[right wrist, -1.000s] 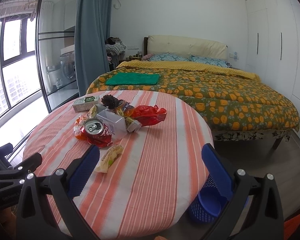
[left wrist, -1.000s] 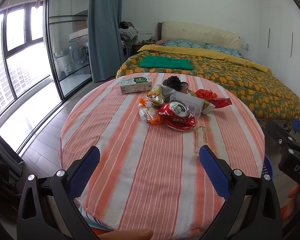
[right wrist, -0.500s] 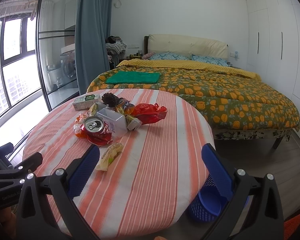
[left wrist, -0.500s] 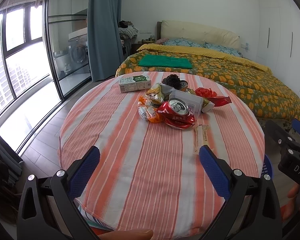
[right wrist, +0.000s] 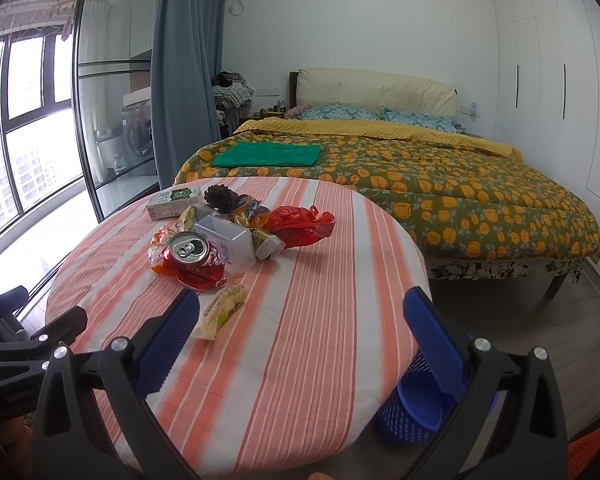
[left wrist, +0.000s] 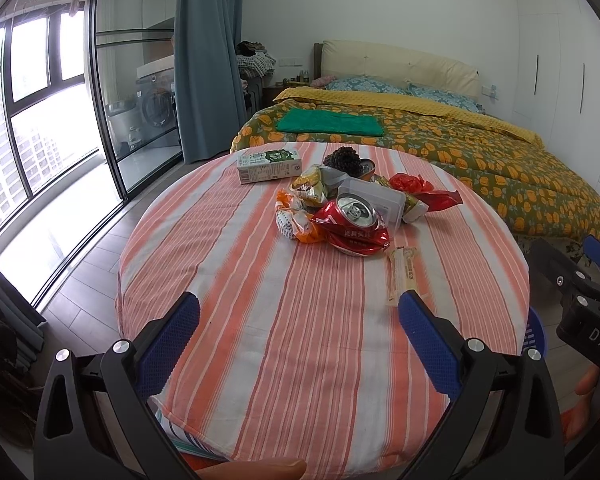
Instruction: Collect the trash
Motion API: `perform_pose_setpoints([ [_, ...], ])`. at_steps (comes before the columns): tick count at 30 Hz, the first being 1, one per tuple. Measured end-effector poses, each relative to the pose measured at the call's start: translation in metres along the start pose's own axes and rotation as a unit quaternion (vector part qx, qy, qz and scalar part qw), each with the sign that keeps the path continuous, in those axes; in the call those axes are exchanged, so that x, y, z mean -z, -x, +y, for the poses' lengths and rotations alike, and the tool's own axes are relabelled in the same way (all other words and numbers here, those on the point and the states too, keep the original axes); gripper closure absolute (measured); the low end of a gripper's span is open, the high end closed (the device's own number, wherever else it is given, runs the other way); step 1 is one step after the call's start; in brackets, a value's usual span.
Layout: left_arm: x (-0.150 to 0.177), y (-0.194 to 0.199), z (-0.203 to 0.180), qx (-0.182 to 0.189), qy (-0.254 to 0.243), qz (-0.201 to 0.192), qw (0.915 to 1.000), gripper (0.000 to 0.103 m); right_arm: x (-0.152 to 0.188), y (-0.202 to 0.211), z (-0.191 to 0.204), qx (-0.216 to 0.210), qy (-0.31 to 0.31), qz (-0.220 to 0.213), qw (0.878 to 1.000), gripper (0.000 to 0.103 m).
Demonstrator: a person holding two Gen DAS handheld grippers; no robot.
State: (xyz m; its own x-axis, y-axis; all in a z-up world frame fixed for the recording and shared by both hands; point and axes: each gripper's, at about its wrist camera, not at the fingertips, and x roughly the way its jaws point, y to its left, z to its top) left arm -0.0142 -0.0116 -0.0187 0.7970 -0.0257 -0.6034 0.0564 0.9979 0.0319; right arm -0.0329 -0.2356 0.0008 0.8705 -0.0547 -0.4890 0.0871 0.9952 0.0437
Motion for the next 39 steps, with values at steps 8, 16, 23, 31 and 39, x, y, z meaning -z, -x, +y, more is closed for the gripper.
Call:
perform_pose_setpoints([
  [8,0.001,0.0001,-0.0003,0.0,0.0,0.0,1.0,0.005,-0.0005,0.0003,-0.0003,0.0,0.0,0.001,1.0,0.004],
  [16,0.0026,0.0007,-0.0014,0.0,0.0,0.0,1.0,0.004,0.0005,0.0003,0.0005,0.0,0.001,0.0,1.0,0.004],
  [23,0.0018,0.0002,-0.0005,0.0,0.0,0.001,1.0,0.004,0.001,-0.0005,0.0002,0.0,0.002,0.0,1.0,0.004],
  [31,0.0013,0.0001,-0.0004,0.0,0.0,0.001,1.0,0.004,0.0011,-0.0004,-0.0002,0.0,0.001,0.0,1.0,0.004],
  [39,0.001,0.0001,-0.0005,0.0,0.0,0.001,1.0,0.004,0.0005,0.0,0.0003,0.001,0.002,0.0,1.0,0.004],
])
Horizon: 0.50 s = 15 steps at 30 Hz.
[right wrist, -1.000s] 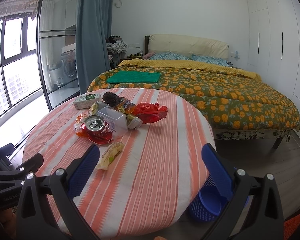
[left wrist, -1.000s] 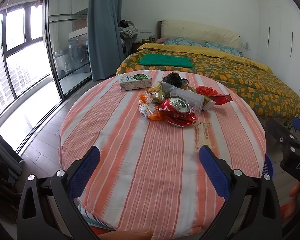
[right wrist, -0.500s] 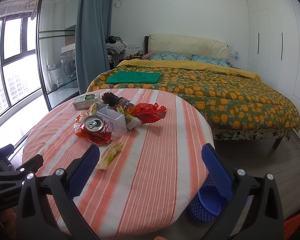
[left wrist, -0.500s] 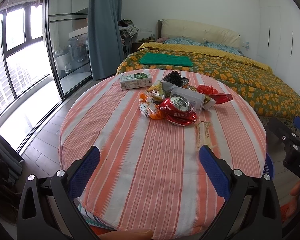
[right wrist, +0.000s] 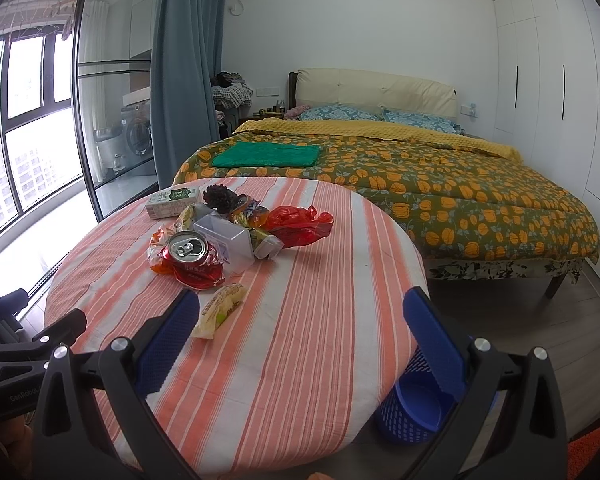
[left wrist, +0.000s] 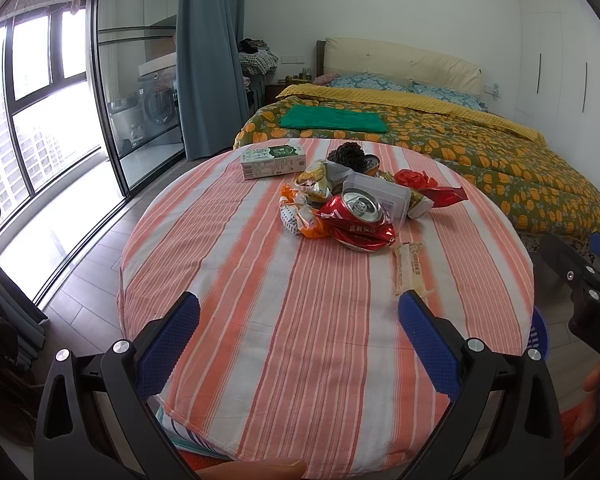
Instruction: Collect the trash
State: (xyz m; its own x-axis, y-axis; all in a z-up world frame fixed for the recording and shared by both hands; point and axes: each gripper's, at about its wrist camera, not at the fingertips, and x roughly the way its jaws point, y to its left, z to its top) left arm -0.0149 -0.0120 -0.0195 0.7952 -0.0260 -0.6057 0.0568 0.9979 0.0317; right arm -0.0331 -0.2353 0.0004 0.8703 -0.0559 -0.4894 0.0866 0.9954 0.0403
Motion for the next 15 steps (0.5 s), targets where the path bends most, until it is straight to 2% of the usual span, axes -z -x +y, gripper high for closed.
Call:
perform_pose_setpoints([
  [15,-0.0006,-0.0001,-0.0003,0.0,-0.001,0.001,1.0,0.004,-0.0004,0.0,0.0004,0.0,0.0,0.0,1.0,0.004],
])
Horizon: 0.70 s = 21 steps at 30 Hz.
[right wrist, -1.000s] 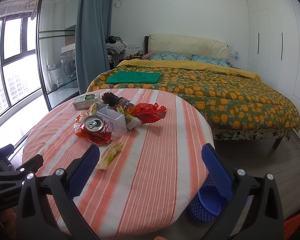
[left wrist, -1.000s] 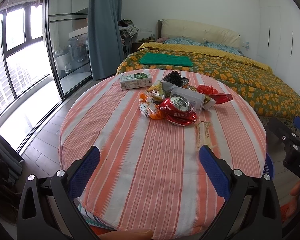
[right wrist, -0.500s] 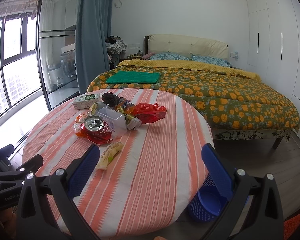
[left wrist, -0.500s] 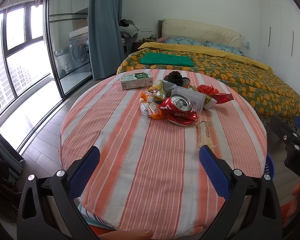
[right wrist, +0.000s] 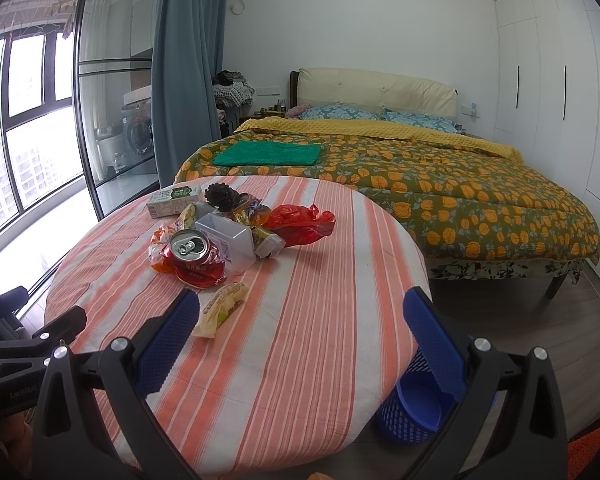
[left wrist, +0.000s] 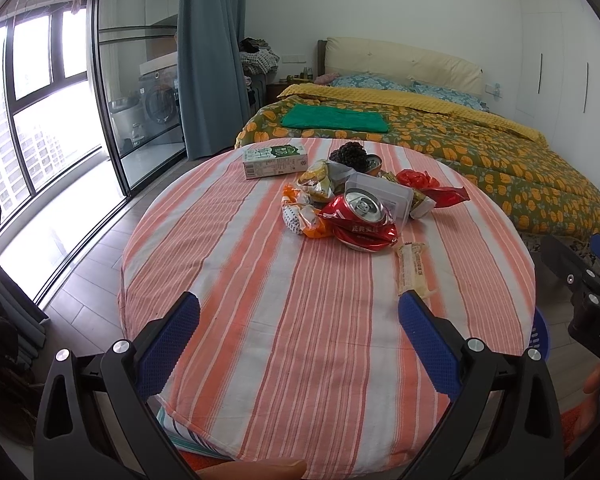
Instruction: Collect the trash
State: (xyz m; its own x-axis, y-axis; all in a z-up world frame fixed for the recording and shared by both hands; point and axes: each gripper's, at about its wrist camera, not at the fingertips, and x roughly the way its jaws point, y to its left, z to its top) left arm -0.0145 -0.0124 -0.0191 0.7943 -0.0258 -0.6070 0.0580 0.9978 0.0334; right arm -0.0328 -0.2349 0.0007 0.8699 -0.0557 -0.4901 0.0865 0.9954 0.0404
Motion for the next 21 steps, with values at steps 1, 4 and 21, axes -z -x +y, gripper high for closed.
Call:
perform_pose_setpoints([
  [1,-0.0004,-0.0002,0.0009,0.0,0.001,0.0,1.0,0.004,-0.0001,0.0,0.0001,0.0,0.0,0.0,1.0,0.004],
  [4,-0.0006,-0.0002,0.0009,0.0,0.001,0.0,1.0,0.004,-0.0002,0.0,0.0002,0.0,0.0,0.0,1.0,0.004],
  [21,0.001,-0.0007,-0.0003,0.0,0.0,0.003,1.0,0.005,-0.0002,-0.0003,0.0003,0.0,0.0,0.001,1.0,0.004],
])
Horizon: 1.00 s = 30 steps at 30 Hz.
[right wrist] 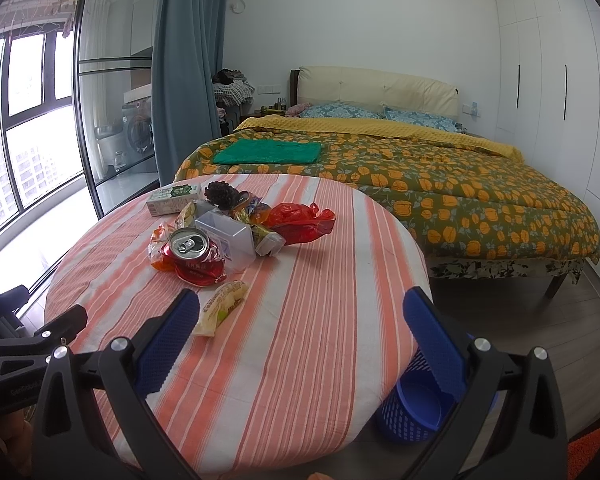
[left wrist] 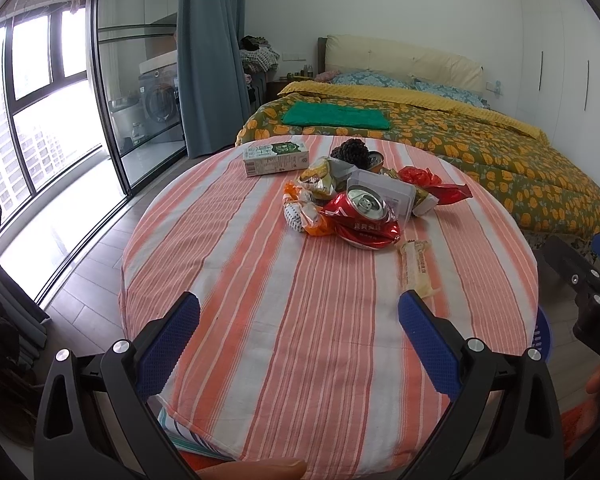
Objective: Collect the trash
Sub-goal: 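Grasp the red soda can with the left tool while the right tool grasps the snack bar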
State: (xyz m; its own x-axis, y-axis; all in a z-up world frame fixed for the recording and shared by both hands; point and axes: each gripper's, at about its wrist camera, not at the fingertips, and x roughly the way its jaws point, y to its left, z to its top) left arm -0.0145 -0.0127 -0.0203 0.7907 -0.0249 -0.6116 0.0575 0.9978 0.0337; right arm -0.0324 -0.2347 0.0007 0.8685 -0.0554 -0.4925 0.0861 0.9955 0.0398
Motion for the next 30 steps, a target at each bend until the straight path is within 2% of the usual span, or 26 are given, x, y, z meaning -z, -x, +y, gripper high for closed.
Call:
perform_pose_setpoints([
  [5,0.004,-0.007,0.004,0.003,0.004,0.013,0.9999,0.004,0.009,-0.005,0.0,-0.005,-0.001,0.006,1.0,0.004],
  [10,0.012,-0.028,0.017,0.013,0.006,0.051,0.9986,0.005,0.022,-0.031,-0.006,-0.028,-0.011,0.051,0.998,0.004],
  [13,0.02,-0.039,0.02,0.015,-0.004,0.071,0.9973,0.005,0.033,-0.055,-0.003,-0.072,-0.017,0.099,0.992,0.004],
  [18,0.027,-0.053,0.029,0.017,-0.005,0.095,0.9953,0.005,0.036,-0.09,0.023,-0.143,-0.023,0.152,0.978,0.004],
  [24,0.023,-0.064,0.054,0.017,0.017,0.116,0.993,0.005,0.027,-0.141,0.061,-0.159,0.005,0.199,0.967,0.006],
  [25,0.022,-0.067,0.055,0.013,0.013,0.117,0.9929,0.005,0.027,-0.147,0.065,-0.154,0.017,0.204,0.967,0.017],
  [26,0.02,-0.07,0.055,0.01,0.009,0.119,0.9928,0.005,0.026,-0.151,0.065,-0.147,0.027,0.207,0.967,0.033],
  [27,0.02,-0.072,0.056,0.008,0.003,0.123,0.9924,0.005,0.026,-0.154,0.064,-0.135,0.039,0.206,0.968,0.039],
  [28,0.019,-0.075,0.055,0.01,-0.001,0.126,0.992,0.005,0.025,-0.153,0.06,-0.13,0.046,0.201,0.97,0.05],
  [29,0.018,-0.078,0.054,0.014,-0.006,0.128,0.9916,0.005,0.025,-0.154,0.056,-0.129,0.045,0.2,0.97,0.056],
  [30,0.017,-0.08,0.053,0.021,-0.011,0.13,0.9913,0.005,0.025,-0.154,0.048,-0.124,0.04,0.2,0.971,0.056],
])
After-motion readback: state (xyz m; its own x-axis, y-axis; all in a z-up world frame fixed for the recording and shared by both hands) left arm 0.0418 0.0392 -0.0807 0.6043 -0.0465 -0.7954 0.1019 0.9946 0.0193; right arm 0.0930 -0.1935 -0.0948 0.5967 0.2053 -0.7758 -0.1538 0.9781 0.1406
